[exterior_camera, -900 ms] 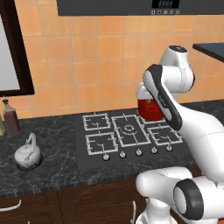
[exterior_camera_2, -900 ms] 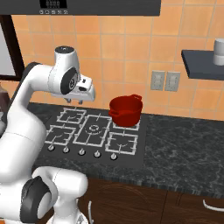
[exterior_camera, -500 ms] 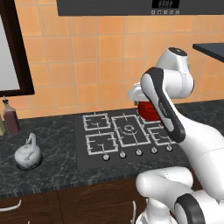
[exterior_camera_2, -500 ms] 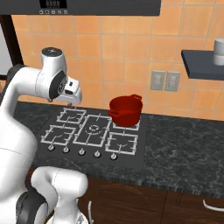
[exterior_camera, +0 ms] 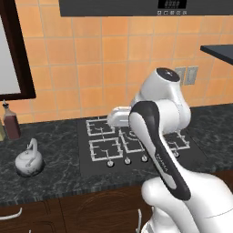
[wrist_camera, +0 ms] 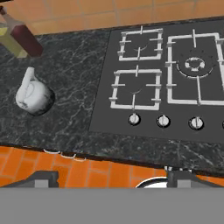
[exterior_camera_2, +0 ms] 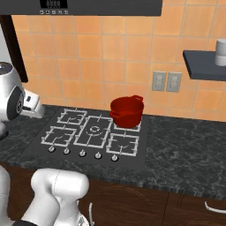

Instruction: Pick the kettle from the counter and place it on a stove burner. Then turn the burner on.

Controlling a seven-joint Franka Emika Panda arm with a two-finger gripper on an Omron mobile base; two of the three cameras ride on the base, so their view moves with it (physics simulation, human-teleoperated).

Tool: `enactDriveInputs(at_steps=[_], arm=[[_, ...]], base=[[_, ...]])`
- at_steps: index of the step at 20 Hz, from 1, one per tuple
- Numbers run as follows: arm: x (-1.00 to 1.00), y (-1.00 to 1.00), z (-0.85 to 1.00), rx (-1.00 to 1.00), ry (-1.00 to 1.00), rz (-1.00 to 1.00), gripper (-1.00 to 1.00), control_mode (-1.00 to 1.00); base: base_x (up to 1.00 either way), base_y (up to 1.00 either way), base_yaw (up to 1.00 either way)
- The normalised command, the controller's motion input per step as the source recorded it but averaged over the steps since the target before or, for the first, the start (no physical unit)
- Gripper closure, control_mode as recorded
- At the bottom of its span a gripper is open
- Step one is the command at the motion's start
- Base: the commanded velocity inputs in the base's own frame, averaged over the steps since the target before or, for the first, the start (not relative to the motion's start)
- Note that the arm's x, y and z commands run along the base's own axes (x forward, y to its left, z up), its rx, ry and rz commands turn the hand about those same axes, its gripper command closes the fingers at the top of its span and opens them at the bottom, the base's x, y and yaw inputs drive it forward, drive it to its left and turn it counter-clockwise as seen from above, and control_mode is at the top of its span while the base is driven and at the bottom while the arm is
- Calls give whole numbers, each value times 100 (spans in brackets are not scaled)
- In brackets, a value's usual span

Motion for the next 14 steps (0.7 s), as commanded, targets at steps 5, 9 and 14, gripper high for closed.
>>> enactDriveInputs(at_steps=[5, 9, 14], arm=[[-37, 100, -11, 0, 0, 10, -100, -100], [1, 100, -28, 0, 5, 4, -100, -100], [47, 100, -33, 0, 10, 0, -100, -100]], base=[[0, 0, 0], [0, 0, 0], [0, 0, 0]])
